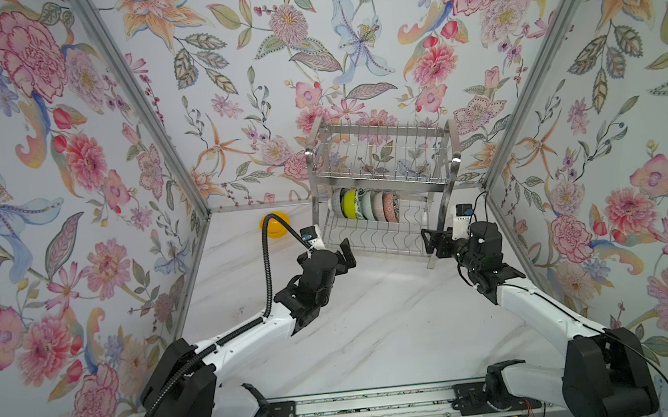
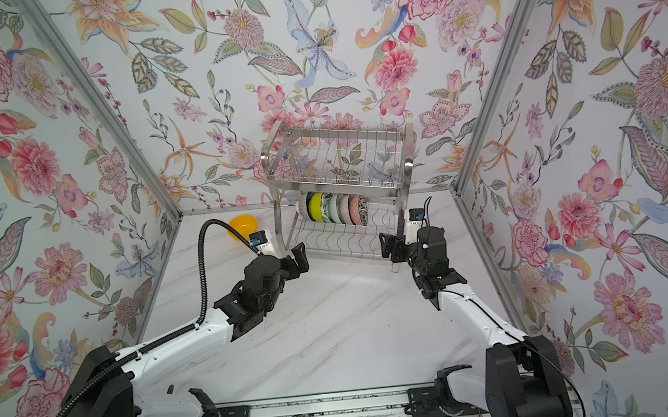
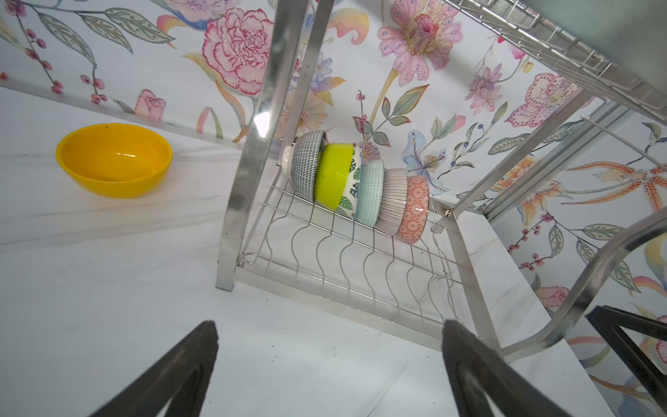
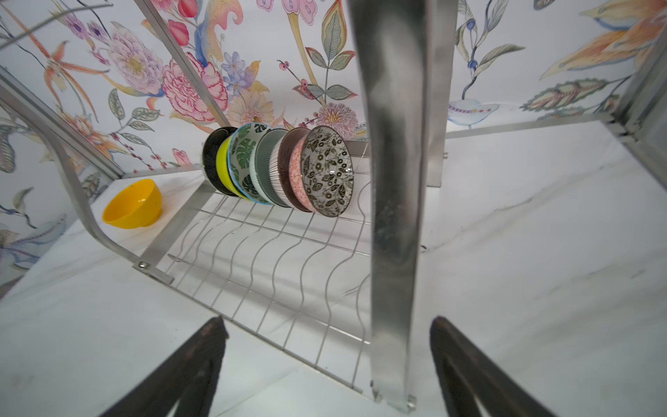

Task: Load the bowls into the dish rack
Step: 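Move the left gripper to the yellow bowl and grasp its rim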

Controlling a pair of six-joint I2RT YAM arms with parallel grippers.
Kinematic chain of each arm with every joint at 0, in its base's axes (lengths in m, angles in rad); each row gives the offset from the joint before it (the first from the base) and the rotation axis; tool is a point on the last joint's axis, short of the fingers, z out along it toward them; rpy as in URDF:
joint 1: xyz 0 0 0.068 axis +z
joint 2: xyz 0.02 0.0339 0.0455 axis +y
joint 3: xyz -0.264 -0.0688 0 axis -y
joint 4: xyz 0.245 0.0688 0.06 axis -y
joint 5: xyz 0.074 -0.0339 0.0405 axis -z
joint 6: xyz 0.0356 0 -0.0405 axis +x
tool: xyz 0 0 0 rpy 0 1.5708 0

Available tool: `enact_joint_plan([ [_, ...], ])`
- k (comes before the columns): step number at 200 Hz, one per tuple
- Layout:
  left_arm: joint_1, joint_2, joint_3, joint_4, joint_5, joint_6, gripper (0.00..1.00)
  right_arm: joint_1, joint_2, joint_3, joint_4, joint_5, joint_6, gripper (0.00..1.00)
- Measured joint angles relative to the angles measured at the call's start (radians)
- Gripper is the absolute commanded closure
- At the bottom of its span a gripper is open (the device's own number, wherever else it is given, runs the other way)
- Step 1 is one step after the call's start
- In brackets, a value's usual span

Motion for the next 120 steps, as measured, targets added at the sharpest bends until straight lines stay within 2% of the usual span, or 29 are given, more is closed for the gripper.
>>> enact_joint_plan([
  [16, 0.019, -0.026, -0.013, -0.029, -0.003, 0.0, 0.01, 0.046, -0.042, -0.015, -0.037, 0.05, 0.009, 0.02],
  [50, 0.057, -0.058, -0.02, -0.103, -0.015, 0.0, 0.01, 0.177, -0.113, -0.018, -0.142, 0.244, 0.012, 0.01],
  [74, 0.082, -0.075, -0.02, -0.168, -0.039, 0.003, 0.01, 0.253, -0.142, -0.018, -0.192, 0.338, 0.012, 0.02],
  [96, 0.129, -0.087, -0.02, -0.224, -0.049, 0.003, 0.01, 0.334, -0.134, -0.002, -0.217, 0.414, 0.011, 0.01],
  [120, 0.189, -0.101, -0.02, -0.27, -0.045, 0.003, 0.01, 0.428, -0.053, 0.063, -0.212, 0.447, 0.008, 0.01],
])
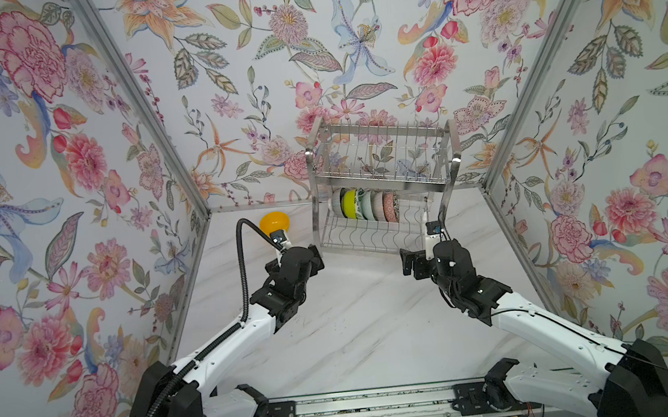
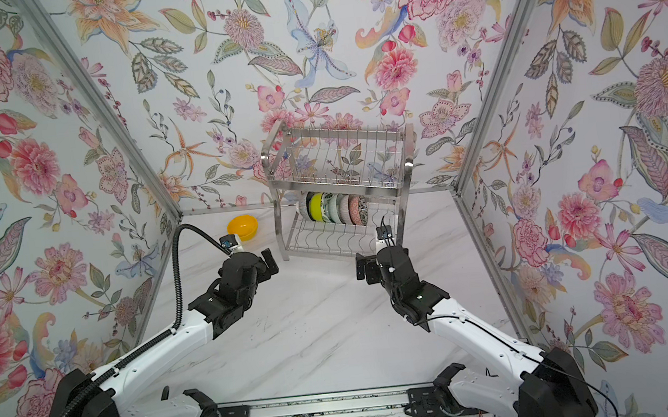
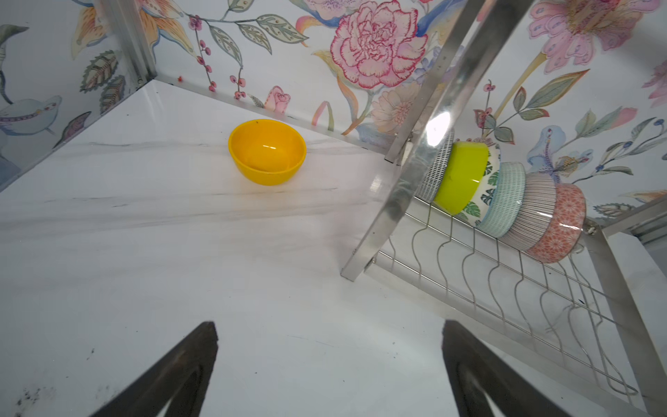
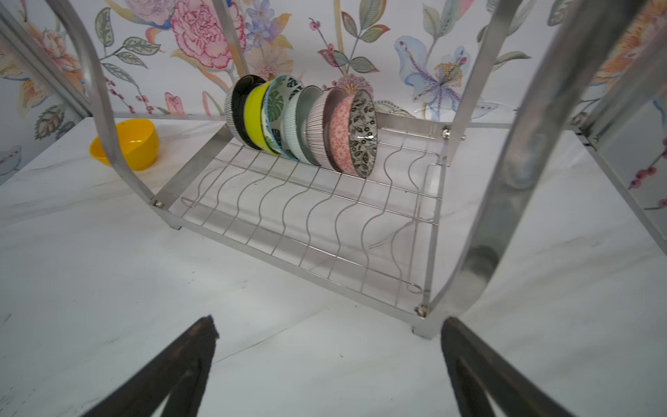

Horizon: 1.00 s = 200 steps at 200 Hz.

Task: Load the bowls into the dish rack
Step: 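Move the left gripper to the yellow bowl and grasp its rim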

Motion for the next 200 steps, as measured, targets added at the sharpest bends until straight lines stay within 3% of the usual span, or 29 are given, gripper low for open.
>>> enact_joint_plan([
  [58, 0.184, 0.011, 0.01, -0.053, 0.028, -0.002, 0.01, 0.107, 0.375, 0.277, 0.046, -0.003, -0.013, 0.01],
  [108, 0.369, 0.199, 0.117, -0.072, 0.146, -0.058, 0.03, 0.153, 0.671, 0.576, 0.029, -0.046, -0.021, 0.01],
  [139, 0.442, 0.362, 0.252, -0.067, 0.247, -0.105, 0.09, 0.166, 0.737, 0.655, 0.028, -0.073, -0.018, 0.01],
  [200, 0.533, 0.713, 0.546, -0.038, 0.423, -0.19, 0.22, 0.17, 0.74, 0.658, 0.027, -0.097, -0.014, 0.02],
])
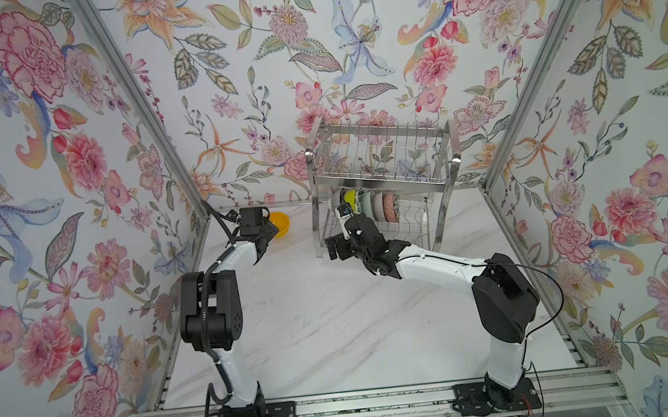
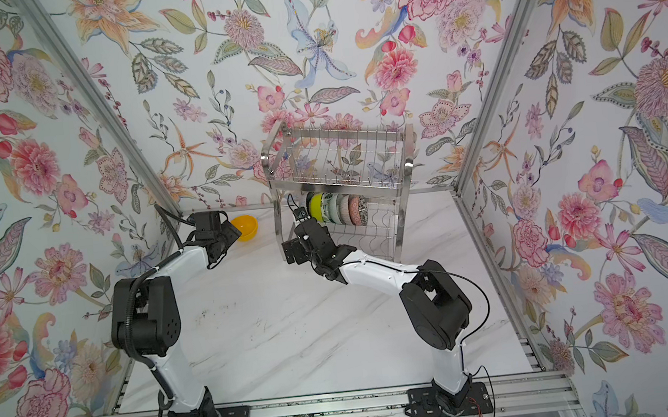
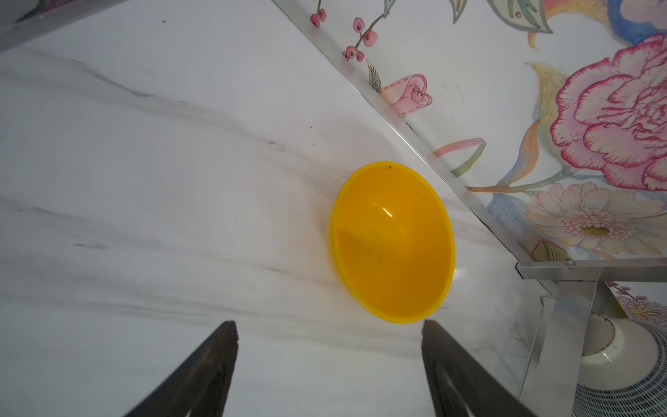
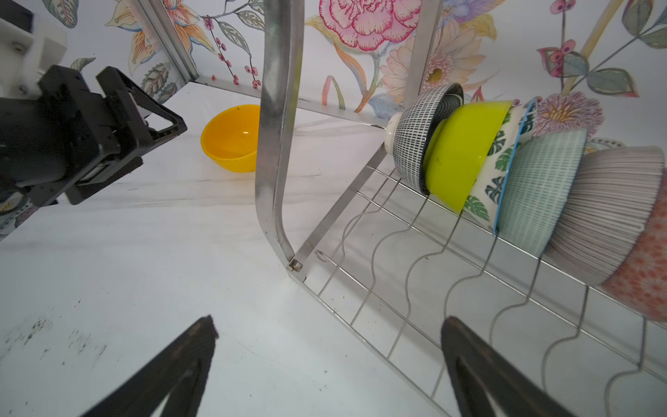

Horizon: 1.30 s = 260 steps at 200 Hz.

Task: Load the bowls into the dish rack
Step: 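Move the left gripper to the yellow bowl and grasp its rim, then lift the yellow bowl and grasp its rim with the right gripper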

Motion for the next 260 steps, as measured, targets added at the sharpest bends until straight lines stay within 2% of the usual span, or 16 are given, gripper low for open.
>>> enact_joint_plan([
  [34, 0.027, 0.14, 0.116, 0.006, 0.071, -0.029, 0.28, -0.002, -0.006, -0.04, 0.003, -0.004, 0.0, 0.01],
  [60, 0.034, 0.221, 0.209, 0.01, 0.105, -0.047, 0.4, -0.004, -0.008, -0.069, 0.002, -0.006, 0.0, 0.01],
  [74, 0.035, 0.249, 0.238, 0.011, 0.124, -0.051, 0.5, -0.007, -0.011, -0.077, 0.002, -0.008, 0.001, 0.01],
  [121, 0.035, 0.292, 0.247, 0.01, 0.159, -0.068, 0.7, -0.024, -0.047, -0.101, 0.01, -0.011, 0.012, 0.01],
  [141, 0.036, 0.295, 0.235, 0.012, 0.164, -0.072, 0.86, -0.031, -0.059, -0.102, 0.013, -0.01, 0.021, 0.01],
  [154, 0.037, 0.295, 0.219, 0.018, 0.174, -0.071, 1.0, -0.035, -0.064, -0.102, 0.012, -0.01, 0.035, 0.01],
  [168, 0.038, 0.291, 0.193, 0.038, 0.182, -0.067, 1.0, -0.039, -0.069, -0.102, 0.006, -0.009, 0.056, 0.01],
  [189, 0.04, 0.238, 0.109, 0.072, 0.177, -0.055, 1.0, -0.047, -0.086, -0.102, -0.019, -0.007, 0.101, 0.01],
  [213, 0.041, 0.108, -0.056, 0.089, 0.152, -0.034, 1.0, -0.05, -0.126, -0.093, -0.069, 0.0, 0.189, 0.02],
  [240, 0.012, -0.115, -0.268, 0.13, 0.065, -0.006, 1.0, -0.055, -0.163, -0.059, -0.136, 0.0, 0.369, 0.01],
  [260, -0.064, -0.286, -0.389, 0.186, -0.034, 0.026, 1.0, -0.056, -0.2, -0.054, -0.178, -0.01, 0.517, 0.02],
])
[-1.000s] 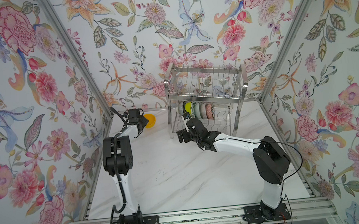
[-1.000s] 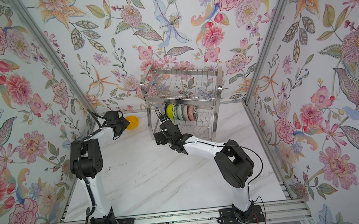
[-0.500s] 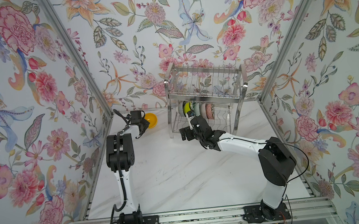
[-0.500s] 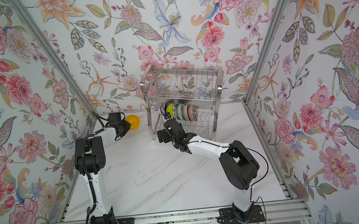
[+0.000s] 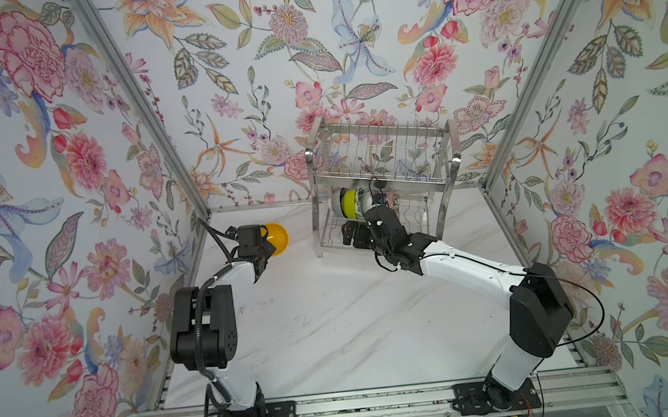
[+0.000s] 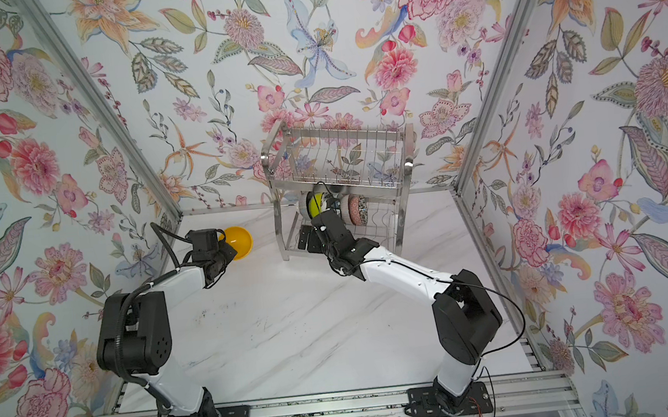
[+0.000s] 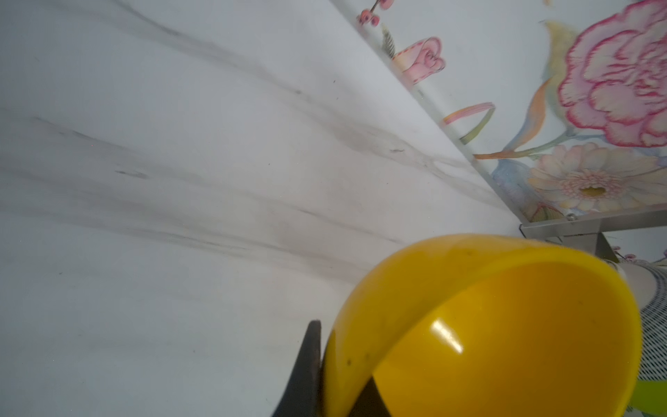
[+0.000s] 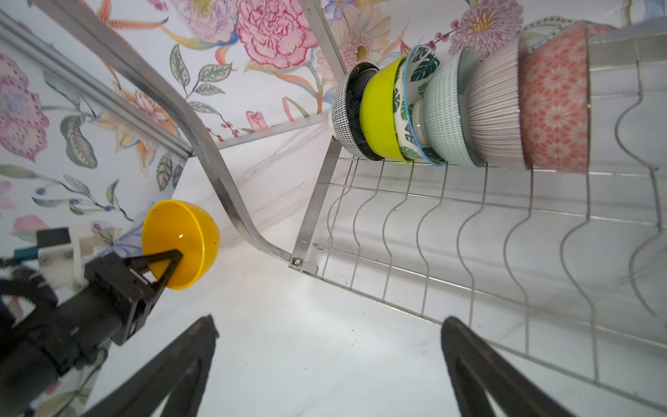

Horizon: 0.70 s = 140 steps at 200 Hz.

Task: Load the bowls into the dish rack
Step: 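Lift the yellow bowl and grasp its rim with the right gripper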

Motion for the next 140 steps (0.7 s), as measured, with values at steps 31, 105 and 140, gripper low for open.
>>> enact_joint_plan([
  [31, -0.225, -0.182, -0.148, 0.115, -0.189, 0.074, 1.0, -0.001, -0.06, -0.013, -0.023, -0.06, 0.238, 0.02],
  [105, -0.542, -0.245, -0.304, 0.345, -0.501, 0.242, 1.0, 0.008, -0.282, -0.303, 0.143, -0.166, 0.809, 0.01],
  [140, -0.626, -0.2, -0.304, 0.497, -0.549, 0.322, 1.0, 0.028, -0.282, -0.354, 0.221, -0.173, 0.968, 0.06],
])
